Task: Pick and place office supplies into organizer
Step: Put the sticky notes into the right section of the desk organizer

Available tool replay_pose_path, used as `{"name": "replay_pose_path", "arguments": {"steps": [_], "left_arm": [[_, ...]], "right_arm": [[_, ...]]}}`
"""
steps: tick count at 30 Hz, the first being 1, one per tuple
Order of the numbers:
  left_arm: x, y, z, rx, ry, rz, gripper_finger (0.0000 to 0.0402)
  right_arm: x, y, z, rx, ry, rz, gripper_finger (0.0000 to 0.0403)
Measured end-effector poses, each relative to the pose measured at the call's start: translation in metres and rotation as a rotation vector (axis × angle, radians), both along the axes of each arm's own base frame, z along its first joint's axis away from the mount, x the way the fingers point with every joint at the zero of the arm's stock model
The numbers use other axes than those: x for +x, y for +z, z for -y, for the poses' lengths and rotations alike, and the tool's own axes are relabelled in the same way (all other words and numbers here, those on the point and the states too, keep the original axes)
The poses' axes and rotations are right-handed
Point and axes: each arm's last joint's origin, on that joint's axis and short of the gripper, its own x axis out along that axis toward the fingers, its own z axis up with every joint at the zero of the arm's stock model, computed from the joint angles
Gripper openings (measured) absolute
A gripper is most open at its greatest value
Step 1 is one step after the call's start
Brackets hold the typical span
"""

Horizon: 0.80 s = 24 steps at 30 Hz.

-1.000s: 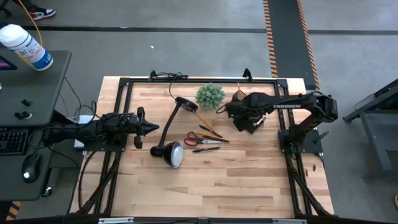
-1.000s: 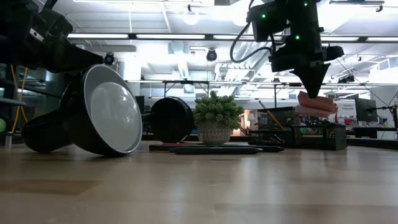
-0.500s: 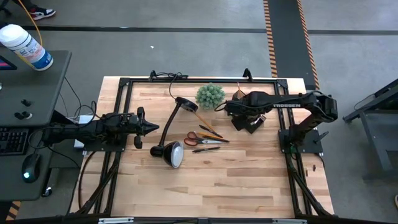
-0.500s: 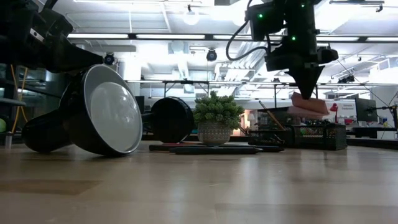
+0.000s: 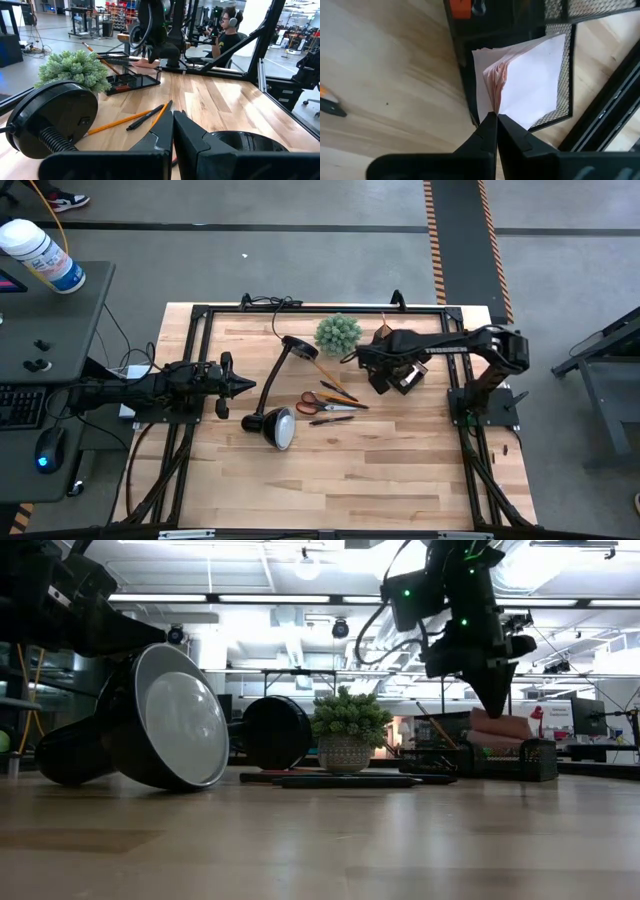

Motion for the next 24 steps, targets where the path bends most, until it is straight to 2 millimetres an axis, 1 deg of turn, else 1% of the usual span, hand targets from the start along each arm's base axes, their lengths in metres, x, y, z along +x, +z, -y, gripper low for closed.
{"name": "replay_pose_path", "arguments": {"steps": [8,15,19,24], "left_arm": [[0.0,0.0,0.0,0.0,0.0,0.0,0.0001],[0.0,0.0,0.0,0.0,0.001,0.0,0.0001],[0.0,0.0,0.0,0.0,0.0,0.0,0.0001],[0.0,0.0,0.0,0.0,0.0,0.0,0.0001]], "right_arm": [[0.002,-0.008,0.005,0.053,-0.013,-0.03,0.0],[0.003,-0.012,0.006,0.055,-0.036,-0.043,0.0006],[0.003,-0.012,0.006,0.051,-0.039,-0.045,0.0032],[0.003,-0.012,0.006,0.048,-0.043,-0.044,0.0088]]}}
